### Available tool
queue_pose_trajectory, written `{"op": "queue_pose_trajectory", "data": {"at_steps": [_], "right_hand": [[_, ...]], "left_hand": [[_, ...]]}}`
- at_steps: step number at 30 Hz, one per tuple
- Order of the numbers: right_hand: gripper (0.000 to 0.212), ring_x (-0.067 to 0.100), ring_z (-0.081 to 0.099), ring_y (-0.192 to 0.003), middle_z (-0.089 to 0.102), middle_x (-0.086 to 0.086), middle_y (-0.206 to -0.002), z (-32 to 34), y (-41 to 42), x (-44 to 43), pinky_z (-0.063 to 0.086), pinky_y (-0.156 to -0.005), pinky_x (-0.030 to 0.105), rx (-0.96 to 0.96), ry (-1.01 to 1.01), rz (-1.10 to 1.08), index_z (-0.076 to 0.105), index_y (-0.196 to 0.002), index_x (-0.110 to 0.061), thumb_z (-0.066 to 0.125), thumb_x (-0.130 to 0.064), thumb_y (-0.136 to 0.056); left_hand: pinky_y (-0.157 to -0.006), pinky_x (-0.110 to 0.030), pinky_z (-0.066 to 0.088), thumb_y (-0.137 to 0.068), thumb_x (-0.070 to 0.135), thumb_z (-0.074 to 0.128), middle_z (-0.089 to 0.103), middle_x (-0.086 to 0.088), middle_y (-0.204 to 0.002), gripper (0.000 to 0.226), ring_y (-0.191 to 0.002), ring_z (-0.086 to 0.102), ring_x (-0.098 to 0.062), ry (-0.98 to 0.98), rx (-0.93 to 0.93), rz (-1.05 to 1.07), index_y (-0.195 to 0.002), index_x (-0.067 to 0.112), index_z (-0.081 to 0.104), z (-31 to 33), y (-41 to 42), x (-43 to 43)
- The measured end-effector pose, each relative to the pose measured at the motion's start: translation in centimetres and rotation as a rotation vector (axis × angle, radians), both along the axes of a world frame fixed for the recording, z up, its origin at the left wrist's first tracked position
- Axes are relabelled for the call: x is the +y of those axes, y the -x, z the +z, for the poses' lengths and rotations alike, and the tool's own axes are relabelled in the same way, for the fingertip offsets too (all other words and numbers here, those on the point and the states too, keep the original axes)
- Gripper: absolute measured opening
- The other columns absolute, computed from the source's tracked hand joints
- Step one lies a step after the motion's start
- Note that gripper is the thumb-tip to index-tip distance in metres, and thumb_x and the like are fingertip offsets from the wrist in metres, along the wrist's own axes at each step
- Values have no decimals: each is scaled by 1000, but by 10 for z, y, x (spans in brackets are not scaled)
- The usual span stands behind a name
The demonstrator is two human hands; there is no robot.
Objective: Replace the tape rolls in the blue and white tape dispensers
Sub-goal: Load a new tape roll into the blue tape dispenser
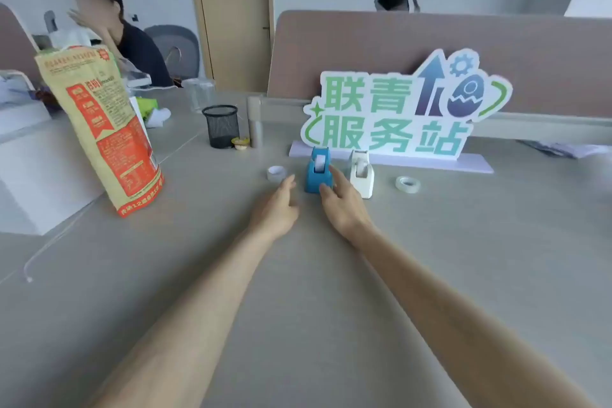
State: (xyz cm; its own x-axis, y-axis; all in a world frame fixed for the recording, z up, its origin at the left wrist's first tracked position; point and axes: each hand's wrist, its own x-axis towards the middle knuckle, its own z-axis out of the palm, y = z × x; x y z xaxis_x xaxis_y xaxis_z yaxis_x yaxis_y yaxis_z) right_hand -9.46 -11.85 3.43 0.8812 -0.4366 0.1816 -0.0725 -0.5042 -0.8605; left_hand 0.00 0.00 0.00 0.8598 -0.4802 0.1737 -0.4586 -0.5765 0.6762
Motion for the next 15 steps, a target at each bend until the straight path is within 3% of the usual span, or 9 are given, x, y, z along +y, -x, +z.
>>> {"op": "queue_pose_trajectory", "data": {"at_steps": [5,8,10,15], "right_hand": [[53,26,43,-133,48,6,-145,-4,-3,2,32,-95,29,13,-28,-21,32,-149,-34,29,-51,-99],[55,28,52,-111,60,9,-121,4,1,7,35,-85,30,45,-53,-33,57,-131,-23,24,-55,-99],[59,26,51,-99,60,10,-107,7,8,9,35,-81,32,44,-46,-56,63,-122,-16,22,-54,-99],[60,32,51,-114,60,18,-125,3,31,7,32,-82,33,42,43,-28,61,-122,-7,21,-48,-102]], "left_hand": [[-88,-39,52,-92,18,40,57,5,-135,56,-110,60,-29,-152,-52,-42,-143,37,31,7,0,-15],[-95,-40,49,-88,16,41,57,11,-136,59,-119,57,-24,-122,17,-59,-141,41,34,10,1,-11],[-102,-43,45,-83,24,42,53,8,-141,60,-126,53,-24,-93,66,-67,-140,40,35,6,3,-8],[-108,-44,40,-81,38,42,47,17,-145,62,-135,44,-16,-82,75,-118,-142,43,30,-5,17,6]]}}
